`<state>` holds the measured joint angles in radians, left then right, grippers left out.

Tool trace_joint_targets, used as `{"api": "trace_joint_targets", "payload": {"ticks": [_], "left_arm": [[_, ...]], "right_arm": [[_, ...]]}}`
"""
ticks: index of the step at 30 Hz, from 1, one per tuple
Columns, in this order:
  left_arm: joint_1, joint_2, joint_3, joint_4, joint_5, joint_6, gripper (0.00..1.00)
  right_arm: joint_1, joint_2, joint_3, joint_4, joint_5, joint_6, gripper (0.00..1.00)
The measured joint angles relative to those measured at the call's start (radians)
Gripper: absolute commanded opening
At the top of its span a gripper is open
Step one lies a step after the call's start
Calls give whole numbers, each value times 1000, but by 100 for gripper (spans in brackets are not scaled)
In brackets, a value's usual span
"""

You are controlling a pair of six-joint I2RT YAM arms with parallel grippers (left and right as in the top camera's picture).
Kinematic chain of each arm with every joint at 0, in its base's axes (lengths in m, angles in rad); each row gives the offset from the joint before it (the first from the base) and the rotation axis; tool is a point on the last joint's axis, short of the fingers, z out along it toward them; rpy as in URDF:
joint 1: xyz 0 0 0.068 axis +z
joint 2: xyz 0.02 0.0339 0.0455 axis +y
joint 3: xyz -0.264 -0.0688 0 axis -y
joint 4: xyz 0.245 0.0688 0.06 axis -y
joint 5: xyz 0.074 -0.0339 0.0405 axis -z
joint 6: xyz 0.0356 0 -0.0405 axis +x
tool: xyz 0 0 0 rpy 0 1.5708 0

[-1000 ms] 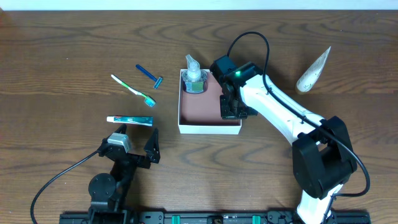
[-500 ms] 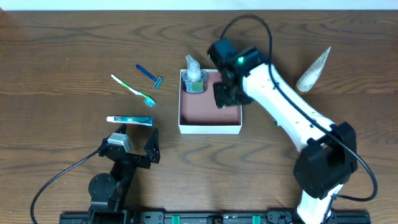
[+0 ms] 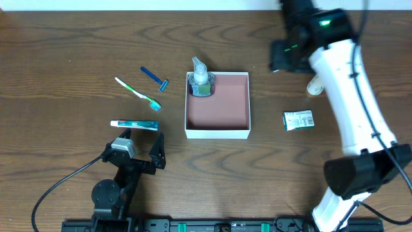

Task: Pack container
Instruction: 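Move the right gripper to the white lotion tube and grasp it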

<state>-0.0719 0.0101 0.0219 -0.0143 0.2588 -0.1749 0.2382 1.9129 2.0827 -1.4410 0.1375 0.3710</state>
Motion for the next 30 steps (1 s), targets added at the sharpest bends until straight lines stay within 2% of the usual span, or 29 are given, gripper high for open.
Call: {"api": "trace_joint_targets", "payload": {"ticks": [6, 19, 24, 30], "left_arm": [[0, 0, 0, 0, 0, 0, 98], [0, 0, 0, 0, 0, 0, 98], [0, 0, 0, 0, 0, 0, 98], [0, 0, 0, 0, 0, 0, 98]], "right_arm": [[-142, 0, 0, 59, 19, -51, 72], [-245, 0, 0, 81, 93, -65, 71], [-306, 0, 0, 77, 84, -61, 66], [-315, 0, 0, 90, 56, -46, 64]]}}
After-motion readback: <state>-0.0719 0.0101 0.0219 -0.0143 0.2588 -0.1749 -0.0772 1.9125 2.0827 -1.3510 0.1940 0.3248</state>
